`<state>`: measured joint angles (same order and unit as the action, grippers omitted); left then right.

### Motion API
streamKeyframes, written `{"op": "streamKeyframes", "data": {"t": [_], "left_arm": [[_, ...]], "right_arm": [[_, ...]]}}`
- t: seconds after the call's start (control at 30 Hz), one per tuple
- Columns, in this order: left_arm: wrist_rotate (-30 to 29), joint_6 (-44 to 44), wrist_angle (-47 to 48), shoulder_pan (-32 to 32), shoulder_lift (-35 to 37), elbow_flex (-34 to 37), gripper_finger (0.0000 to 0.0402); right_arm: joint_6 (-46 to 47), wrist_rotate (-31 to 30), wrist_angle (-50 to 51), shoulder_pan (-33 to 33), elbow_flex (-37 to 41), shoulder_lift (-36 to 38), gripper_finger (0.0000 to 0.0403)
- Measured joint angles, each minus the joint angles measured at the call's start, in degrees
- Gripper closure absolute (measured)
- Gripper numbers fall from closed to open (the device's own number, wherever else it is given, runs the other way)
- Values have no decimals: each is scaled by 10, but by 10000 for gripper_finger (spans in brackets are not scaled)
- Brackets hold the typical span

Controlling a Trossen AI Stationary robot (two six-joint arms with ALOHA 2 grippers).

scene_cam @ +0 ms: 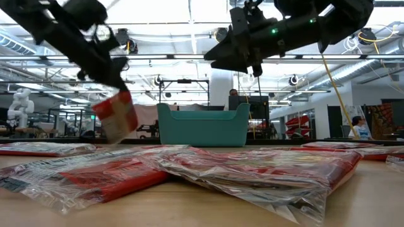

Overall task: Sort popcorn bags into baskets
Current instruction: Put the red popcorn bag into the green bin

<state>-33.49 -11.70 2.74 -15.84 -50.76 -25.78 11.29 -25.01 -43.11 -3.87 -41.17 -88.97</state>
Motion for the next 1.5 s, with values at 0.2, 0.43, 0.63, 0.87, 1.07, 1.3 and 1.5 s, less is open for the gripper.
{"op": "streamKeyframes", "data": {"t": [0.2, 0.43, 0.63, 0.87, 1.07, 1.3, 1.5], "left_arm": [[0, 7, -60, 28, 86, 0, 399], [5, 23, -162, 63, 96, -1, 399], [19, 22, -231, 93, 63, -1, 399], [21, 24, -297, 115, 8, -2, 399], [31, 27, -380, 125, -57, -1, 400], [52, 24, -470, 127, -116, -2, 399], [51, 27, -477, 127, -124, -2, 399]], "right_arm": [[-20, -5, -74, -5, -11, -41, 220], [-113, -5, -89, -9, -116, -130, 220], [-303, 20, -62, -22, -237, -212, 209], [-324, -77, -67, -26, -316, -271, 152], [-316, -141, -58, -15, -333, -293, 116], [-315, -142, -85, -3, -333, -292, 141], [-328, -178, -86, -1, -333, -291, 215]]}}
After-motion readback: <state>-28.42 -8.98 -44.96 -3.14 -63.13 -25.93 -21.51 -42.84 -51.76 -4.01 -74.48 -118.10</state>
